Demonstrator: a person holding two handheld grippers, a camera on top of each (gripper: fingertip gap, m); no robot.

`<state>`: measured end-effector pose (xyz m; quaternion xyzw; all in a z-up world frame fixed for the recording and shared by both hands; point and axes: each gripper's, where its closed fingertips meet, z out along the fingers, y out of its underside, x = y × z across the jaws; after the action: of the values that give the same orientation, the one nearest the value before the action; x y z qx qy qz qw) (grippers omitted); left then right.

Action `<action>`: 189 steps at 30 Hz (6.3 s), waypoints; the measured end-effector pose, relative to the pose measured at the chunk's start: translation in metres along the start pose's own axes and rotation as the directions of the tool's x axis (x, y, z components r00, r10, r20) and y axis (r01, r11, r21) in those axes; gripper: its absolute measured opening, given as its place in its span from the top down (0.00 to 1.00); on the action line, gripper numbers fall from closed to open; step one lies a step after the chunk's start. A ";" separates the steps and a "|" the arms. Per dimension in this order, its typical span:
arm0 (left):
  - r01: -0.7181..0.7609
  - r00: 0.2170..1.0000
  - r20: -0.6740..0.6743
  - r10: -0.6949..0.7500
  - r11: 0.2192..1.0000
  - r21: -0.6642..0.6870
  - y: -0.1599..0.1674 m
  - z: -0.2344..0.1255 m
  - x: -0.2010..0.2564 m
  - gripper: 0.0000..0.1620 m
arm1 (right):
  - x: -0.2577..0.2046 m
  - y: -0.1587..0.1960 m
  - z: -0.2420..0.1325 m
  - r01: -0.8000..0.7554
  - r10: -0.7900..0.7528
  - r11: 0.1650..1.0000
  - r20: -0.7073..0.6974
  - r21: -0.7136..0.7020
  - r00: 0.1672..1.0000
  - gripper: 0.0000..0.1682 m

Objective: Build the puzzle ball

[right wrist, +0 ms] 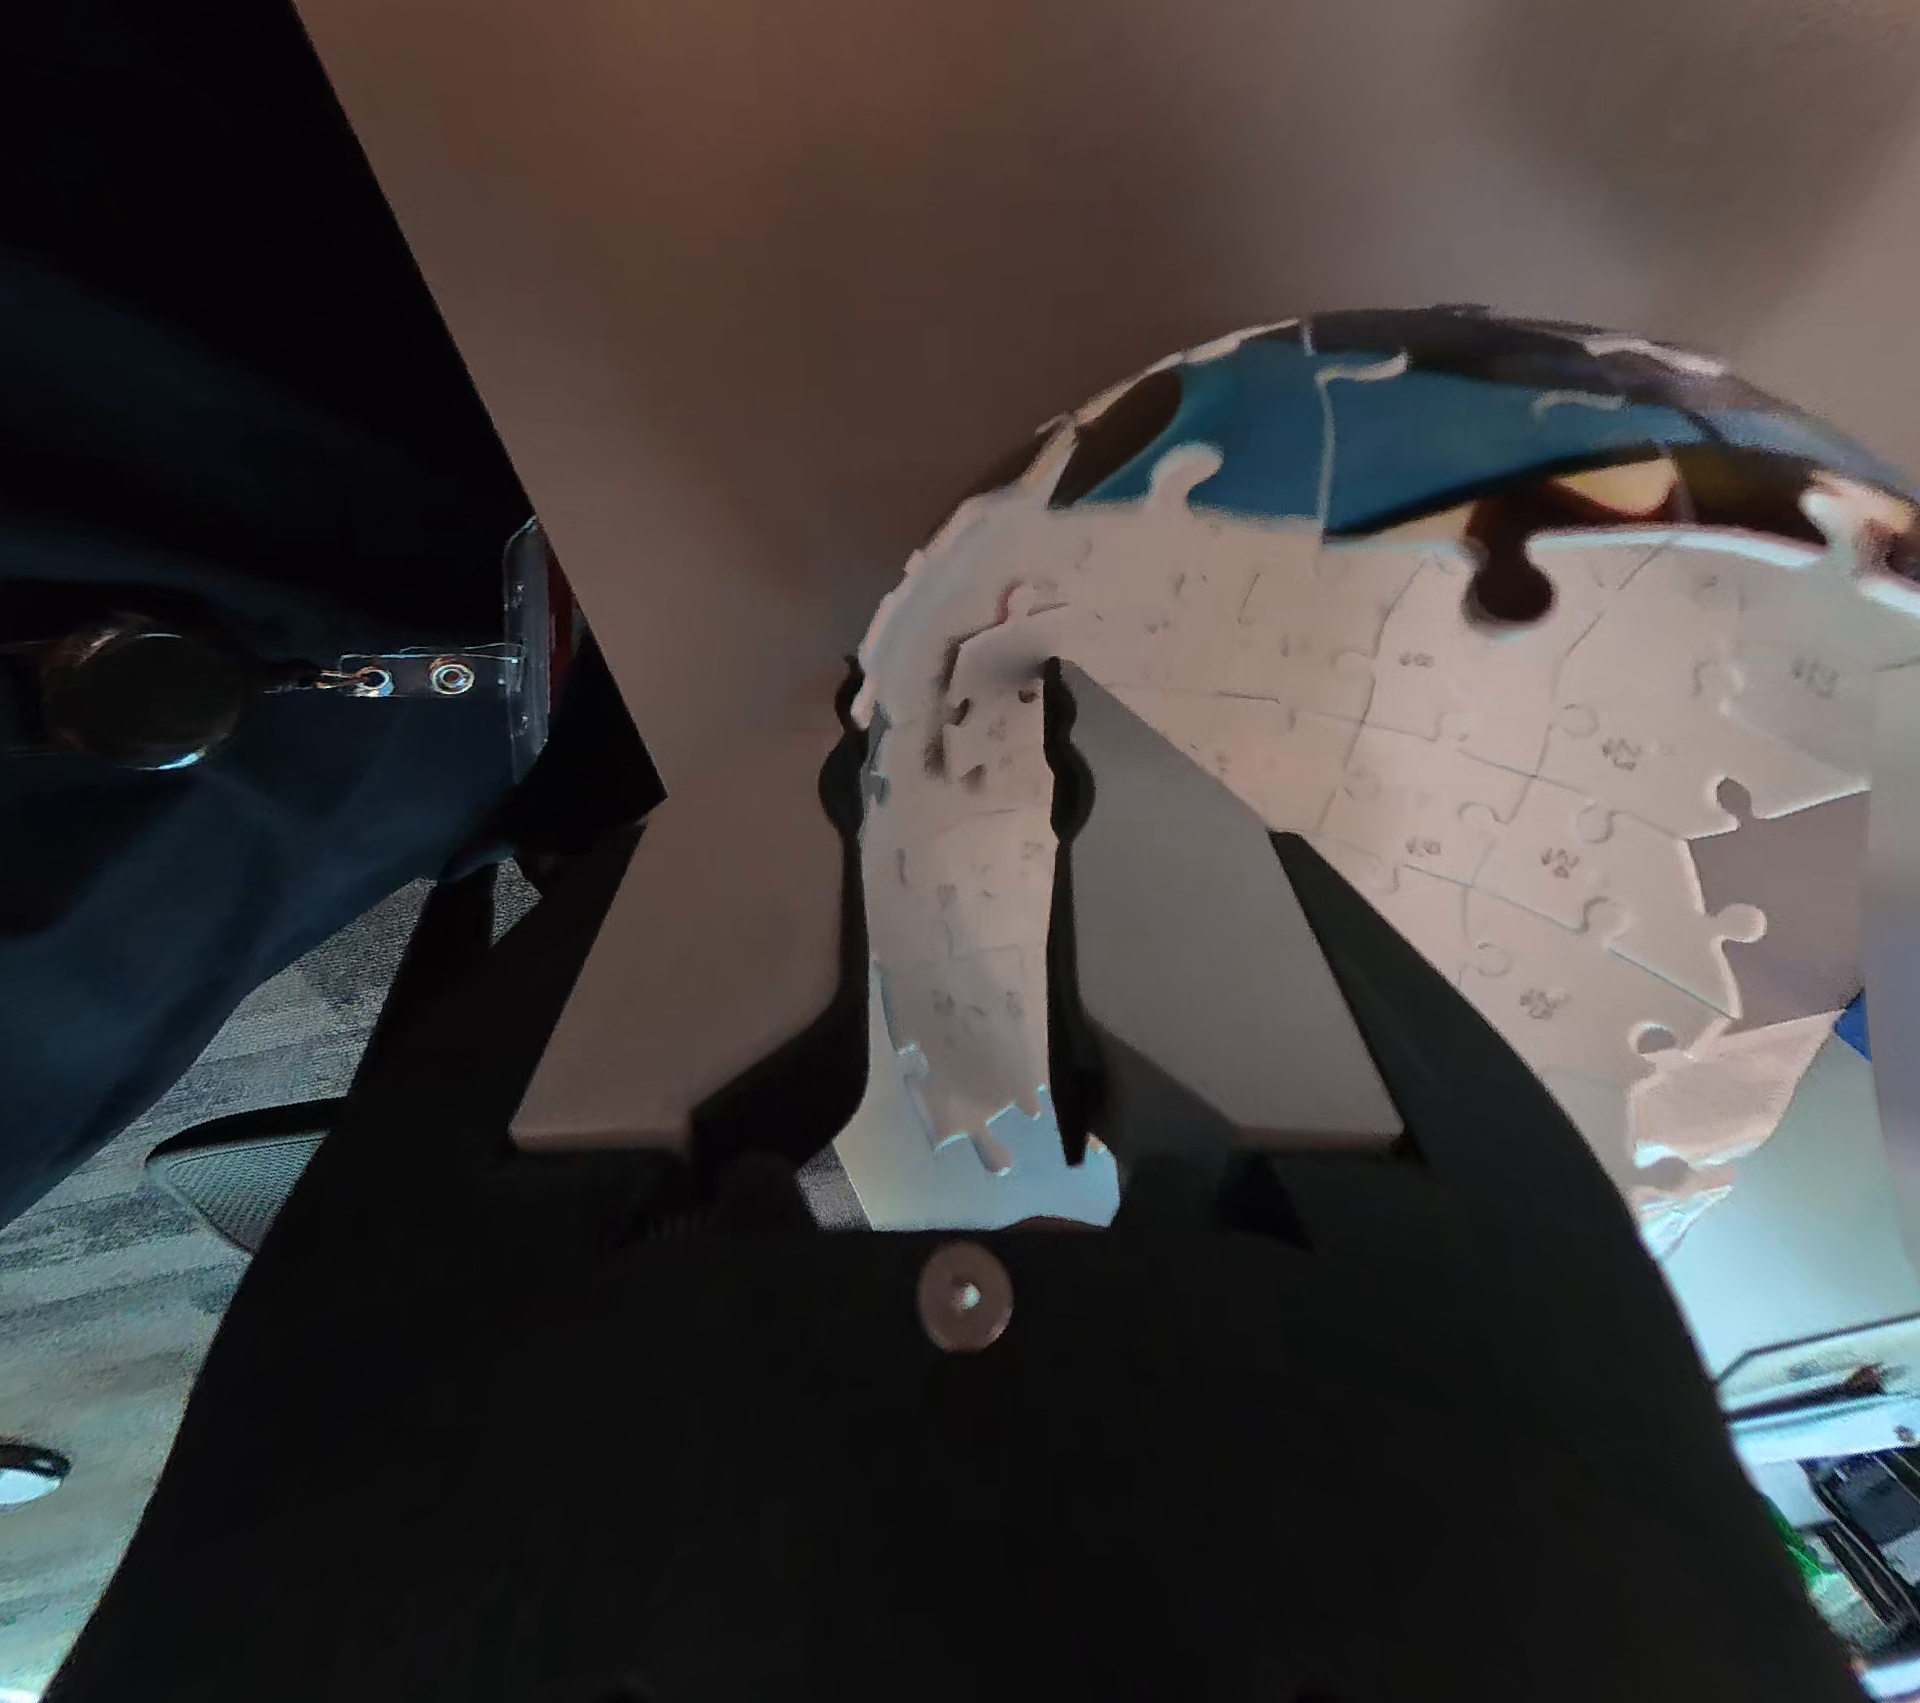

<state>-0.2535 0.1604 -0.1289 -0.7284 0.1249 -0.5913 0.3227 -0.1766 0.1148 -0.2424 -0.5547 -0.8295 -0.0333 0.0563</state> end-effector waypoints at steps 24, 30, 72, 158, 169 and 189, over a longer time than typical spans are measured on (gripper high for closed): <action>0.001 1.000 0.000 -0.001 1.000 -0.014 0.003 0.003 -0.001 0.62 | -0.018 -0.010 -0.022 -0.049 0.020 0.987 0.188 0.152 0.982 0.90; 0.003 1.000 -0.003 -0.003 1.000 -0.017 0.003 0.004 -0.001 0.62 | -0.021 -0.015 -0.031 -0.063 0.017 0.978 0.223 0.201 0.975 0.92; 0.018 0.999 0.028 -0.017 0.999 -0.033 0.011 0.008 -0.008 0.60 | 0.003 0.000 0.008 -0.180 0.179 0.984 0.109 0.001 0.978 0.38; -0.287 0.885 0.187 0.426 0.816 -0.502 0.067 0.014 -0.043 0.72 | 0.072 0.050 -0.020 -0.198 0.245 0.617 0.052 0.762 0.968 0.90; -0.289 0.895 0.174 0.412 0.830 -0.477 0.063 0.012 -0.035 0.70 | 0.065 0.046 -0.039 -0.150 0.180 0.572 0.055 0.806 0.982 0.88; -0.196 0.938 0.193 0.287 0.902 -0.385 0.057 0.006 0.010 0.68 | 0.045 0.037 -0.034 -0.283 0.117 0.503 0.260 0.816 0.958 0.78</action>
<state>-0.2337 0.1131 -0.1572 -0.8211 0.2803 -0.4189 0.2678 -0.1578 0.1663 -0.2029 -0.5504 -0.6722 0.4272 0.2503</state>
